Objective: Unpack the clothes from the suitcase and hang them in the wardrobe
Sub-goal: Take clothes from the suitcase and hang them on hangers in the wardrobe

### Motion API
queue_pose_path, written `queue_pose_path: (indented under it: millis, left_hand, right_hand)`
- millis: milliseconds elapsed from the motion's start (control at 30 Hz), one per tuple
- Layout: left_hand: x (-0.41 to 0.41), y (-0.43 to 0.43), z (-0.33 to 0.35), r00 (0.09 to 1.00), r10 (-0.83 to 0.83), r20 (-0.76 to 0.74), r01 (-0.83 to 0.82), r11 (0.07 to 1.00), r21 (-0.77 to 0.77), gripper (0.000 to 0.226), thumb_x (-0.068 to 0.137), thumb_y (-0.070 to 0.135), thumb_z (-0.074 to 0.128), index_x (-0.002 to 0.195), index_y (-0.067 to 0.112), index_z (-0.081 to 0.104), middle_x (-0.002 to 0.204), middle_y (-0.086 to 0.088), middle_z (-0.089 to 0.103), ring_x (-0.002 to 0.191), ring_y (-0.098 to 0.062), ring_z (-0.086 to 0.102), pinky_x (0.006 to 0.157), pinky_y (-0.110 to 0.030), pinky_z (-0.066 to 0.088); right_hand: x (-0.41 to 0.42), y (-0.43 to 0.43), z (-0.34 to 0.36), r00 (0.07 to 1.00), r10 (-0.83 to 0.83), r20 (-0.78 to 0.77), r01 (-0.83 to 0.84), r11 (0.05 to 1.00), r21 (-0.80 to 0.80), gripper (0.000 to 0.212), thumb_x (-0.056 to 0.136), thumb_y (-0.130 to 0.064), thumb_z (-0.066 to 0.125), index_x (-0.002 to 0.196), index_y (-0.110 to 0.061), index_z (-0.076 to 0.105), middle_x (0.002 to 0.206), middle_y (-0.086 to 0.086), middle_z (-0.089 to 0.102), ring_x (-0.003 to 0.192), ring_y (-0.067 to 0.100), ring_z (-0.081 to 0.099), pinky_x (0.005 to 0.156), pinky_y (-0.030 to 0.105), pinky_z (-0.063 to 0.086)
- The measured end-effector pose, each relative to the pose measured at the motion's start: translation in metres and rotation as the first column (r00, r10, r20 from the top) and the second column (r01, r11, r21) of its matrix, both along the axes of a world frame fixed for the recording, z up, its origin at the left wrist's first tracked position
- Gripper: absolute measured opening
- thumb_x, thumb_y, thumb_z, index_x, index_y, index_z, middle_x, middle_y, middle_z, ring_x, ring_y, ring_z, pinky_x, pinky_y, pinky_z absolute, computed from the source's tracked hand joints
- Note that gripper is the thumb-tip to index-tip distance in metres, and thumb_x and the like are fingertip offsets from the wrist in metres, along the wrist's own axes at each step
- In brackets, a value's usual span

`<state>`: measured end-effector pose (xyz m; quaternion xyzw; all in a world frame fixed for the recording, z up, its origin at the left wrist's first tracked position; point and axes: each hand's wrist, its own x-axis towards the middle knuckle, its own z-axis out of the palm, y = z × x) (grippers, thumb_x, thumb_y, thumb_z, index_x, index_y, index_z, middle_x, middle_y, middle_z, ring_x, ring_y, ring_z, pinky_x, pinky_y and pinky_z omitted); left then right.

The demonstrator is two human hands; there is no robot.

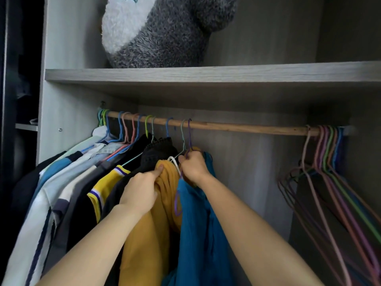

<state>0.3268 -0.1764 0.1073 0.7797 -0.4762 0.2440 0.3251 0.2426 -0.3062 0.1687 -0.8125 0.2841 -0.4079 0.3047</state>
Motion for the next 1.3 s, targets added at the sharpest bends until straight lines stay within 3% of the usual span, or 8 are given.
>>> queue_pose_path:
  millis: [133, 267, 400, 533, 667, 800, 900, 1300]
  left_hand:
    - [-0.009, 0.013, -0.036, 0.970, -0.227, -0.090, 0.197, 0.945, -0.262, 0.062, 0.094, 0.005, 0.049, 0.148, 0.034, 0.035, 0.142, 0.002, 0.050, 0.125, -0.020, 0.050, 0.098, -0.023, 0.038]
    - [-0.028, 0.047, -0.112, 0.953, -0.255, -0.165, 0.186, 0.919, -0.348, 0.072, 0.096, 0.013, 0.051, 0.151, 0.042, 0.016, 0.147, 0.006, 0.042, 0.119, -0.020, 0.051, 0.093, -0.033, 0.044]
    - [-0.026, 0.087, -0.169, 0.927, -0.158, -0.340, 0.057, 0.955, -0.290, 0.071, 0.099, 0.020, 0.048, 0.147, 0.050, 0.006, 0.133, 0.011, 0.052, 0.100, -0.010, 0.061, 0.083, -0.032, 0.051]
    - [-0.018, 0.136, -0.211, 0.885, -0.040, -0.465, -0.055, 0.981, -0.189, 0.043, 0.099, 0.015, 0.046, 0.138, 0.032, 0.042, 0.106, 0.012, 0.060, 0.090, -0.002, 0.058, 0.078, -0.025, 0.049]
    - [-0.016, 0.220, -0.272, 0.763, 0.213, -0.611, -0.307, 0.950, -0.052, 0.026, 0.089, 0.002, 0.050, 0.102, 0.016, 0.067, 0.102, -0.002, 0.067, 0.088, -0.020, 0.063, 0.081, -0.033, 0.049]
    - [-0.027, 0.324, -0.340, 0.460, 0.511, -0.726, -0.511, 0.821, 0.254, 0.028, 0.089, 0.005, 0.047, 0.107, 0.015, 0.067, 0.116, -0.009, 0.065, 0.108, -0.030, 0.060, 0.092, -0.036, 0.046]
    - [-0.044, 0.400, -0.382, 0.335, 0.664, -0.668, -0.541, 0.716, 0.440, 0.028, 0.090, 0.012, 0.047, 0.108, 0.019, 0.067, 0.116, -0.007, 0.064, 0.108, -0.027, 0.060, 0.089, -0.035, 0.047]
    - [-0.118, 0.568, -0.602, -0.044, 0.810, -0.585, -0.440, 0.510, 0.739, 0.038, 0.093, 0.016, 0.043, 0.130, 0.020, 0.051, 0.139, 0.006, 0.043, 0.123, -0.015, 0.045, 0.092, -0.030, 0.045]
  right_hand:
    - [-0.006, 0.012, -0.020, 0.999, -0.011, -0.053, 0.009, 1.000, -0.030, 0.030, 0.100, -0.037, 0.046, 0.099, -0.009, 0.056, 0.092, 0.004, 0.058, 0.090, 0.023, 0.056, 0.077, 0.033, 0.043]
    - [-0.003, 0.046, -0.046, 0.957, -0.205, 0.203, 0.272, 0.876, -0.399, 0.029, 0.090, -0.026, 0.053, 0.117, -0.014, 0.053, 0.122, 0.005, 0.048, 0.117, 0.023, 0.037, 0.095, 0.042, 0.031]
    - [0.015, 0.114, -0.080, 0.985, 0.091, 0.146, 0.036, 0.719, -0.694, 0.027, 0.075, -0.018, 0.056, 0.101, -0.014, 0.059, 0.115, 0.006, 0.053, 0.107, 0.024, 0.040, 0.087, 0.040, 0.027]
    - [0.040, 0.169, -0.143, 0.964, 0.262, -0.054, -0.199, 0.568, -0.798, 0.026, 0.073, -0.014, 0.052, 0.097, -0.010, 0.061, 0.112, 0.008, 0.057, 0.106, 0.028, 0.048, 0.089, 0.042, 0.031]
    - [0.063, 0.214, -0.242, 0.873, 0.354, -0.334, -0.485, 0.577, -0.657, 0.032, 0.080, -0.018, 0.036, 0.101, -0.010, 0.059, 0.112, 0.009, 0.055, 0.108, 0.031, 0.049, 0.090, 0.043, 0.031]
    - [0.066, 0.268, -0.330, 0.736, 0.289, -0.613, -0.655, 0.535, -0.534, 0.025, 0.076, -0.018, 0.059, 0.100, -0.012, 0.062, 0.107, 0.007, 0.056, 0.101, 0.030, 0.055, 0.084, 0.042, 0.040]
    - [0.058, 0.317, -0.384, 0.546, 0.282, -0.789, -0.777, 0.523, -0.351, 0.035, 0.084, -0.024, 0.060, 0.116, -0.011, 0.057, 0.123, 0.007, 0.052, 0.116, 0.030, 0.047, 0.093, 0.043, 0.036]
    - [0.023, 0.458, -0.649, -0.032, 0.298, -0.954, -0.834, 0.519, 0.190, 0.056, 0.092, -0.051, 0.030, 0.134, -0.016, 0.041, 0.140, 0.001, 0.041, 0.132, 0.023, 0.034, 0.105, 0.040, 0.031]
